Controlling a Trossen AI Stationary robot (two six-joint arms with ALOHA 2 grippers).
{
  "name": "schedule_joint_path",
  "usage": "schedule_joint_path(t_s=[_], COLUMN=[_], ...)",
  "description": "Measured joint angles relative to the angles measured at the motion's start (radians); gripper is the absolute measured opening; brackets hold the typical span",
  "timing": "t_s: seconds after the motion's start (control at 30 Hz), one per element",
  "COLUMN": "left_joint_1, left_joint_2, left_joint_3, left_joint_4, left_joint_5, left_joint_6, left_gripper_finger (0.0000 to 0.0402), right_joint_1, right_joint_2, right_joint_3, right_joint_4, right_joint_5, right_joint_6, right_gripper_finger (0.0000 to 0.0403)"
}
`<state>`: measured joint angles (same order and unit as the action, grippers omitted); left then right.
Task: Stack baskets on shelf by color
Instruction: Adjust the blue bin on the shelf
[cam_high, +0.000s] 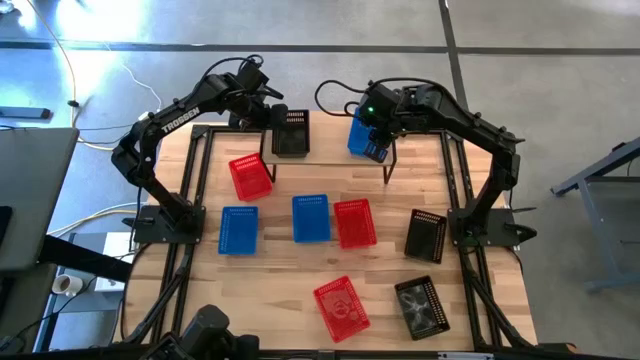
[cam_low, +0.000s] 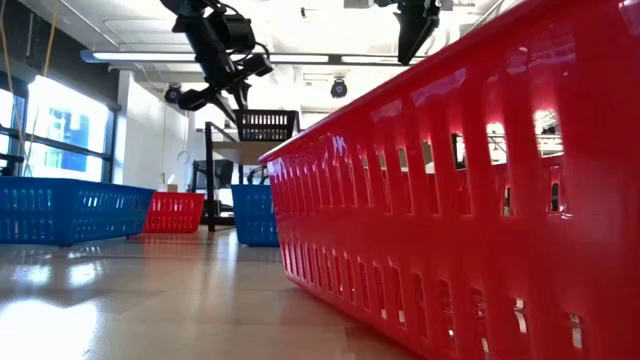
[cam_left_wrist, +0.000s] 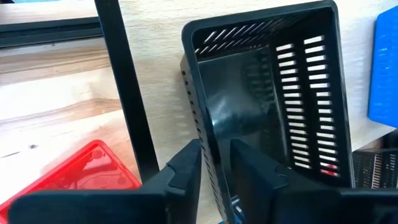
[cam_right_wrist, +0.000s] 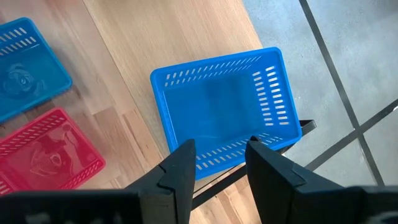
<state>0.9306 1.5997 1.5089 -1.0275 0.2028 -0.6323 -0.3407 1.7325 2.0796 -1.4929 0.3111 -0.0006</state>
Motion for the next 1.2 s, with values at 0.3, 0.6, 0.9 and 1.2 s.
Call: schedule_joint_path(t_s=[0.3, 0.6, 0.9, 1.2], left_joint_1=[0.000, 0.006, -0.024, -0.151], left_joint_2=[-0.027, -0.093, -0.200, -0.295], left_joint_3=[0.000, 0.000, 0.000, 0.000], left_joint_4=[0.009, 0.009, 0.007, -0.031], left_joint_5=[-0.005, -0.008, -0.004, -0.003], left_joint_6=[0.042, 0.119, 0.326, 0.480], left_gripper_finger=[0.0085, 0.0085, 0.0085, 0.0085], right_joint_1=[0.000, 0.000, -0.002, -0.007], right_joint_2=[0.000, 0.000, 0.006, 0.024], right_joint_3=[0.000, 0.000, 0.000, -0.001], right_joint_4=[0.000, -0.001, -0.038, -0.077], right_joint_5=[-0.033, -0.146, -0.262, -0.259], right_joint_6=[0.000, -0.029, -0.053, -0.071], right_gripper_finger=[0.0126, 0.0126, 0.0126, 0.0126])
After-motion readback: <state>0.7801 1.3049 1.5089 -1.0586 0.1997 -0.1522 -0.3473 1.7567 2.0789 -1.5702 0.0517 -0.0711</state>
